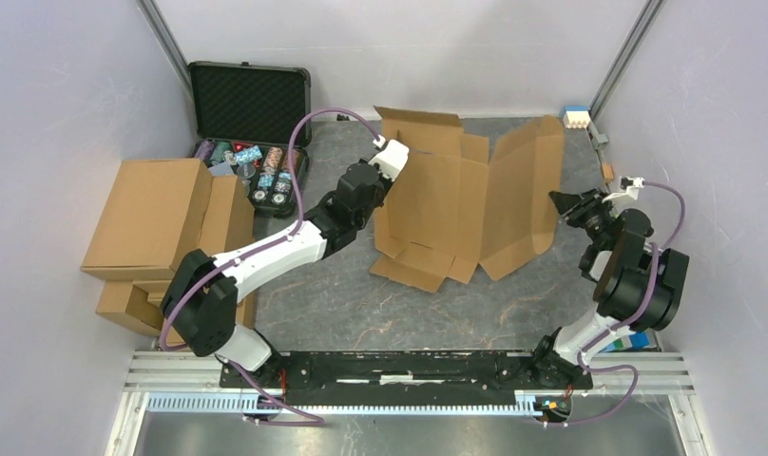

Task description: Fold the paper box

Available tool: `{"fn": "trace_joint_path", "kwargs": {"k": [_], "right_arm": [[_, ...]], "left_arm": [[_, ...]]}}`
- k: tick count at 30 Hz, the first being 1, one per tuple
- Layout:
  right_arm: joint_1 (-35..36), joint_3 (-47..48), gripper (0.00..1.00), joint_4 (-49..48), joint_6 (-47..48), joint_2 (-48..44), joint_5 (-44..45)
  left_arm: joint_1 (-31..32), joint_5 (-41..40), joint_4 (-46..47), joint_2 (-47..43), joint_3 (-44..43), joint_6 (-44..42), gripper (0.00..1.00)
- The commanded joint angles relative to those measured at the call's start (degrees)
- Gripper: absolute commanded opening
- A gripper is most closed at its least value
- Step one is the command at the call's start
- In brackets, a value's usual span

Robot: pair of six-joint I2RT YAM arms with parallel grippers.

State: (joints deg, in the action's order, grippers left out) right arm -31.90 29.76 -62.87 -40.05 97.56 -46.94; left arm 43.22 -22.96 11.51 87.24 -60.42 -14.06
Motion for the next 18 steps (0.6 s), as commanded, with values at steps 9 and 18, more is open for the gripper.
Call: {"fn": "trace_joint_path", "kwargs": {"k": [9, 18], "right_arm": [[7.7, -16.6, 0.0, 17.0, 11.0, -30.9, 12.2], [10.1, -18.1, 0.0, 38.0, 21.2, -48.1, 14.2]], "left_arm": [[-0.5, -13.3, -5.9, -13.4, 4.4, 3.4, 0.04], [-0.4, -12.4, -7.0, -17.5, 7.8, 5.7, 0.05]]}}
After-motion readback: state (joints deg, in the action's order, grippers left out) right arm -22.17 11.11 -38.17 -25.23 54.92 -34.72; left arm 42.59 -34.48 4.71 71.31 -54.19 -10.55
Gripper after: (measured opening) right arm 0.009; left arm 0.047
